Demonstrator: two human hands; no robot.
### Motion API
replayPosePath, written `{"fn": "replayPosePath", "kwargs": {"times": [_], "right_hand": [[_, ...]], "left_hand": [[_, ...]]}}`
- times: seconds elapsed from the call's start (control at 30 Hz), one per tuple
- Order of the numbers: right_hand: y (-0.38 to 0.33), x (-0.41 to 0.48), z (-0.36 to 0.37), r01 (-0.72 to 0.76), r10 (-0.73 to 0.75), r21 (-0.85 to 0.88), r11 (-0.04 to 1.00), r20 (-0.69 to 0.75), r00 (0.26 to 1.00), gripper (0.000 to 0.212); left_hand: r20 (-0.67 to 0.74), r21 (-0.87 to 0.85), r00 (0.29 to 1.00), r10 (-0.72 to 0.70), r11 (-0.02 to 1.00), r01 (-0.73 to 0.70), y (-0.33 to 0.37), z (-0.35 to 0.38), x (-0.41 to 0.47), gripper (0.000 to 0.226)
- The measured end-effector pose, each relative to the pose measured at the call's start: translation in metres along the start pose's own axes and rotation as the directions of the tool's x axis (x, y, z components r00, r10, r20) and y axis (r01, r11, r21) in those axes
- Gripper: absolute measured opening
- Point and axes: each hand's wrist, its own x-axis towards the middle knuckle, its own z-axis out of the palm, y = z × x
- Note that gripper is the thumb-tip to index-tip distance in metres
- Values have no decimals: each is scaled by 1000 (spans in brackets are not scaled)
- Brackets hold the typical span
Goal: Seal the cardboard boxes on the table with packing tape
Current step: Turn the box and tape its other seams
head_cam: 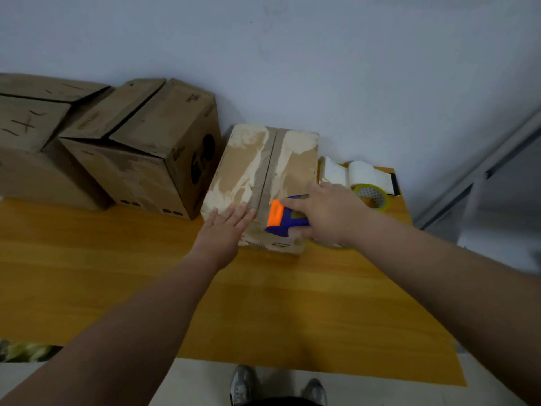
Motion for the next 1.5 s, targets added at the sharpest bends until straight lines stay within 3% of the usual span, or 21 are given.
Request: {"fn": "replayPosePath", "kwargs": {"times": [0.2,0.33,0.77,0.9,1.0,1.17,1.23,1.3,1.4,1.5], "right_hand": [[49,-37,11,-97,101,-83,992,38,994,68],[43,-28,23,-56,65,-182,982,41,997,66],[35,-22,39,-100,114,-183,978,64,991,65],[32,-21,38,-98,110,-179,979,59,992,62],[34,-22,38,-106,116,-158,982,58,992,61],[35,-26,42,-119,126,-115,986,53,991,63],[34,-25,43,-118,124,-118,986,45,991,63],[33,-24,44,-115,120,-127,985,34,992,63],[33,-25,46,-118,122,-125,985,24,992,63],[31,-25,48,-127,128,-108,986,9,992,63]], "left_hand": [[22,-4,1000,-1,1000,1,0,-4,3,85],[22,-20,1000,-10,1000,10,1,-4,3,85],[54,11,996,-65,998,65,32,-6,0,89],[22,-27,998,64,998,-63,83,-8,4,85],[10,5,991,130,991,-130,83,-9,5,81],[25,86,998,-51,995,48,13,-5,-9,82],[36,90,996,-79,993,75,14,-7,-8,81],[3,37,999,-43,998,43,39,-10,-2,81],[-35,14,992,124,992,-123,79,-7,3,78],[-47,-7,994,103,995,-103,80,0,3,75]]}}
